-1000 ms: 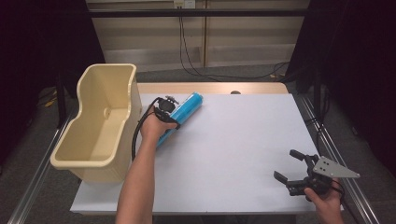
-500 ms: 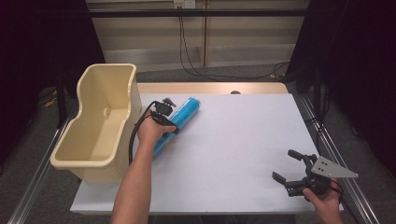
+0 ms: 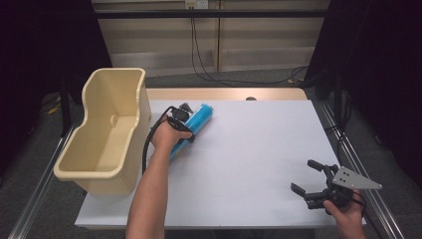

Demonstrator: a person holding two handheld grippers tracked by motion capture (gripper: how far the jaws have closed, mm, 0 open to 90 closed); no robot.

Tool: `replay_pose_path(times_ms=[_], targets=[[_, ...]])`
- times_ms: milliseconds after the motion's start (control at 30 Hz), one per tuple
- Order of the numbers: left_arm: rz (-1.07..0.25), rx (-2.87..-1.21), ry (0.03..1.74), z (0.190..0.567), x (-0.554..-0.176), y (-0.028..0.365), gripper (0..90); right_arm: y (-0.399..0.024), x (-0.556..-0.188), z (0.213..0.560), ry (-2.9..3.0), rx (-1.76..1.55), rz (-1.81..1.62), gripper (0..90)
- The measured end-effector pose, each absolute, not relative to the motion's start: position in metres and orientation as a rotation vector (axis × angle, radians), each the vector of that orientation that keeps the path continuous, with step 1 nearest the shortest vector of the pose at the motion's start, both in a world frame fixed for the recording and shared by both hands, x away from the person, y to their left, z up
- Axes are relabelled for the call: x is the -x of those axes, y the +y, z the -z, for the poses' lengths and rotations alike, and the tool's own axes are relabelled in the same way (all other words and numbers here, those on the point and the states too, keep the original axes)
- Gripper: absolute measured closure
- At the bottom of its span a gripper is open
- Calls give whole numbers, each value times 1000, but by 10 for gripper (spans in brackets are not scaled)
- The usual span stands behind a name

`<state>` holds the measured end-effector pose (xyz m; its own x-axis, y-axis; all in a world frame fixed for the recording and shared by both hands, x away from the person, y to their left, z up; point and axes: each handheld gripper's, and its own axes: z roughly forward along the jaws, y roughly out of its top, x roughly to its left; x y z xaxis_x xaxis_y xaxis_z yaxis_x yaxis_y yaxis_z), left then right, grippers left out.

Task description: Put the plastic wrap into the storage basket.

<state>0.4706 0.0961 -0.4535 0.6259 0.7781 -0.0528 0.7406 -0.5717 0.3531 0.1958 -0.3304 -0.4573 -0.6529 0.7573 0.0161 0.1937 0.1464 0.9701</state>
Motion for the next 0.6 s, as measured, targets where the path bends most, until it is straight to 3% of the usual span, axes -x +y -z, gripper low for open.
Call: replay_pose_path(times_ms=[300,433,600], targets=[[-158,-2553,1243,450,-470,90,320,-329,-196,457,1946,-904,-1529,11],[-2,-2479,1404,447,-470,90,320,-330,-196,458,1950,-909,-1528,11],[0,-2471,1443,437,-465,91,321,-331,-196,458,1943,-907,-1532,11]])
